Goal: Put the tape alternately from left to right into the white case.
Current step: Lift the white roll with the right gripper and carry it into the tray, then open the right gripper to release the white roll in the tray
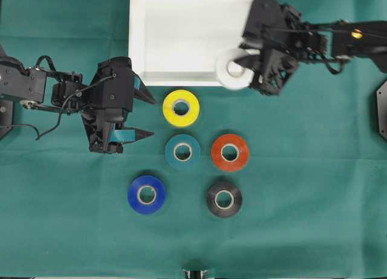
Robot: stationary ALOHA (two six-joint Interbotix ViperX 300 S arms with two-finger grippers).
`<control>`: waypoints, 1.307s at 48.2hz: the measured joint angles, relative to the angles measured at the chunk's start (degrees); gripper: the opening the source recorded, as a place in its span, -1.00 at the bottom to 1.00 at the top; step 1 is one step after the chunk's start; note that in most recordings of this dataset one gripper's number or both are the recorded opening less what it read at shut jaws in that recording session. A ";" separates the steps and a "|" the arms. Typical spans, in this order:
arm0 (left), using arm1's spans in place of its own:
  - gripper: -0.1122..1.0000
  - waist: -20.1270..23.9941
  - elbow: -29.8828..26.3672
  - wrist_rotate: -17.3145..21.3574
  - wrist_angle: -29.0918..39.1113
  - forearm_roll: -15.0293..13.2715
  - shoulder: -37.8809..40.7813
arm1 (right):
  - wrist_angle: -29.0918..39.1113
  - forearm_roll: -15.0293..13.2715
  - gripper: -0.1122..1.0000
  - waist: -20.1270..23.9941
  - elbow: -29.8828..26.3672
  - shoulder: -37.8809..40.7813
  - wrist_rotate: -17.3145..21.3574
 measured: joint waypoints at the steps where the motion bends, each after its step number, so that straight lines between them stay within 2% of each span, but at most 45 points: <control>1: 0.73 0.00 0.00 0.00 0.00 0.00 0.00 | 0.00 -0.26 -0.77 -0.53 -0.62 0.62 0.00; 19: 0.73 0.00 0.00 0.00 0.00 0.00 0.09 | 0.00 -3.16 -0.77 -6.94 -9.84 9.76 0.00; 34: 0.73 0.00 0.00 0.00 0.00 0.00 0.09 | -0.09 -5.10 -0.77 -11.07 -14.94 14.33 0.00; 46: 0.73 0.00 0.00 0.00 0.00 0.00 0.00 | -1.32 -5.36 -0.77 -13.97 -16.26 17.23 0.00; 63: 0.73 0.00 0.00 0.00 0.00 0.00 0.09 | -1.85 -5.36 -0.77 -14.15 -16.35 17.84 0.00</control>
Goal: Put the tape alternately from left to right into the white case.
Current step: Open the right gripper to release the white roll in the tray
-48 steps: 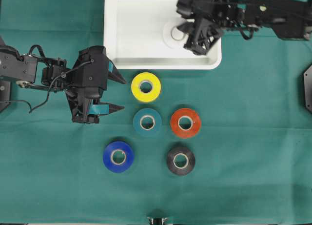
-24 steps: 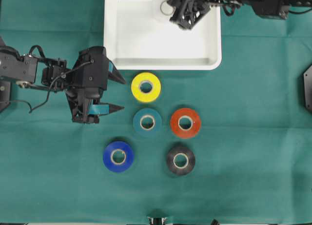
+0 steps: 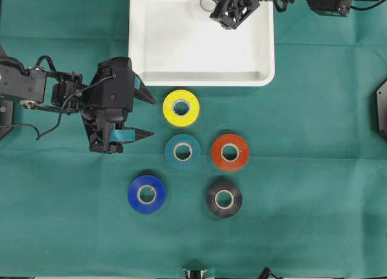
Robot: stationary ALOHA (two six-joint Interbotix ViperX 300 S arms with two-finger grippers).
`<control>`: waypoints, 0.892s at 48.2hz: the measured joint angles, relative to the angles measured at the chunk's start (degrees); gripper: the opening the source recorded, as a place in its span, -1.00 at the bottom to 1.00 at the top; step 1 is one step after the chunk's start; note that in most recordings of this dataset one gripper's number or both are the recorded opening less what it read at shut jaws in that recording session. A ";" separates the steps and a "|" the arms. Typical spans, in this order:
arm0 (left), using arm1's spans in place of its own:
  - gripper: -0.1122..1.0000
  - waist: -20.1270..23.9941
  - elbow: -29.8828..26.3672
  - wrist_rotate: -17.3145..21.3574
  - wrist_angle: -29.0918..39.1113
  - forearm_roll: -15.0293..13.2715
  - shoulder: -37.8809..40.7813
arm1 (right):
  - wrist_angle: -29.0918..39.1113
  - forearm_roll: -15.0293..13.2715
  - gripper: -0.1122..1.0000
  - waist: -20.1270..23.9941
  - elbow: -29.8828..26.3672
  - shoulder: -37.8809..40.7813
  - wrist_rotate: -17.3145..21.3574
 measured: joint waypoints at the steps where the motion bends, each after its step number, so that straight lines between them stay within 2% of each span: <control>1: 0.73 0.00 0.00 0.00 0.00 0.00 0.00 | -0.09 0.00 -0.77 0.00 0.00 0.00 0.00; 25: 0.73 0.00 0.00 0.00 0.00 0.09 0.00 | -0.53 0.00 -0.73 0.00 0.00 0.00 -0.26; 28: 0.73 0.00 0.00 0.00 0.00 0.00 0.00 | -0.62 0.00 -0.55 0.00 0.00 0.00 -0.26; 40: 0.73 0.00 0.00 0.00 0.00 0.00 -0.09 | -1.14 -0.09 0.70 0.00 0.00 0.00 -0.18; 43: 0.73 0.00 0.00 0.00 0.00 0.00 0.00 | -1.23 -0.09 0.72 0.00 0.00 0.00 -0.26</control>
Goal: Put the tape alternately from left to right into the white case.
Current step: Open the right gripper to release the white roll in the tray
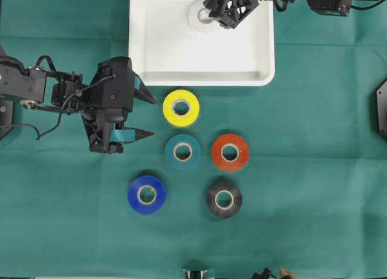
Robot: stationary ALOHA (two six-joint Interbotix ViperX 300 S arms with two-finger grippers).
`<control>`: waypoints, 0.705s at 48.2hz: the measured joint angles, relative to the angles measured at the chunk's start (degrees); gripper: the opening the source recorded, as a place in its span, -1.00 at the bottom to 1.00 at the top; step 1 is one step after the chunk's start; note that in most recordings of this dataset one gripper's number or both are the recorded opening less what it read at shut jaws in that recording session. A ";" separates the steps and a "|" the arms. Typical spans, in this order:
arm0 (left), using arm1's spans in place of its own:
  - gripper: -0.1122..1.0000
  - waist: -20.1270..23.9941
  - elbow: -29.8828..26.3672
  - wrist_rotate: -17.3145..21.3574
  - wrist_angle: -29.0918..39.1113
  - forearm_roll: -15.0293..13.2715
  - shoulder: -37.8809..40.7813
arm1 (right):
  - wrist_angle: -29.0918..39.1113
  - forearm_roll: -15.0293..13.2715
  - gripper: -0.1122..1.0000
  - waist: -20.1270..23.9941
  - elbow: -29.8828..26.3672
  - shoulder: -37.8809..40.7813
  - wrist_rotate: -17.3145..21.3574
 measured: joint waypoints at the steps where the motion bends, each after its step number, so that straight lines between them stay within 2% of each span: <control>1: 0.73 0.00 0.00 0.00 0.00 0.00 0.00 | -0.09 0.00 0.71 0.00 0.00 0.00 0.09; 24: 0.73 0.00 0.00 0.00 0.00 0.00 0.00 | -0.09 0.09 0.71 0.00 0.26 0.00 0.09; 34: 0.73 0.00 0.00 0.00 0.00 0.00 -0.09 | -0.09 0.09 0.71 1.23 3.43 -2.99 0.09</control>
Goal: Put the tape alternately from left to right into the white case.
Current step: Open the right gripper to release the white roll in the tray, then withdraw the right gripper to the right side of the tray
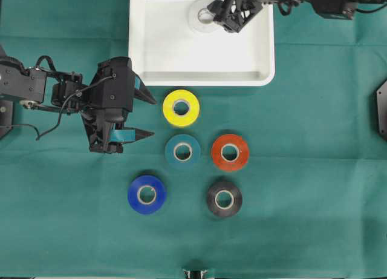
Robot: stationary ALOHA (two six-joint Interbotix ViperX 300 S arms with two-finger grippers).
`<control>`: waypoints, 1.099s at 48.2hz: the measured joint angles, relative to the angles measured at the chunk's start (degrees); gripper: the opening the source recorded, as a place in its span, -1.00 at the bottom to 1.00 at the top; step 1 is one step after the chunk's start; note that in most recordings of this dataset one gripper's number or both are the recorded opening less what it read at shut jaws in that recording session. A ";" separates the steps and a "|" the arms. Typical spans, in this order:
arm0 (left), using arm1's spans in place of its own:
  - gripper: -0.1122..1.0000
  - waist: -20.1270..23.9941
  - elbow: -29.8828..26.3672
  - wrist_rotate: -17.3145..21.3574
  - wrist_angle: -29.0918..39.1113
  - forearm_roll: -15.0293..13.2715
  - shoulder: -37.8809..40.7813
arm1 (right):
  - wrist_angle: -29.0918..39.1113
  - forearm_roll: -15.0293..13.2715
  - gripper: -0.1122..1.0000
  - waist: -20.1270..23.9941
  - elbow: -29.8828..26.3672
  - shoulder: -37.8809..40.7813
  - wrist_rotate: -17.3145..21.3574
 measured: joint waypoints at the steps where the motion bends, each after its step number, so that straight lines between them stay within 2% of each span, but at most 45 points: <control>1: 0.73 0.00 0.00 0.00 0.00 0.00 0.09 | 0.00 0.00 0.71 0.35 0.53 -0.53 0.00; 12: 0.73 0.00 0.00 0.00 0.00 0.00 0.09 | -1.14 0.00 0.71 3.69 6.33 -6.59 0.09; 21: 0.73 0.00 0.00 0.00 0.00 0.09 0.09 | -5.19 0.00 0.71 6.15 10.90 -10.63 0.18; 53: 0.73 0.00 0.00 0.00 0.00 0.00 0.09 | -11.78 0.00 0.71 16.44 22.68 -19.86 0.18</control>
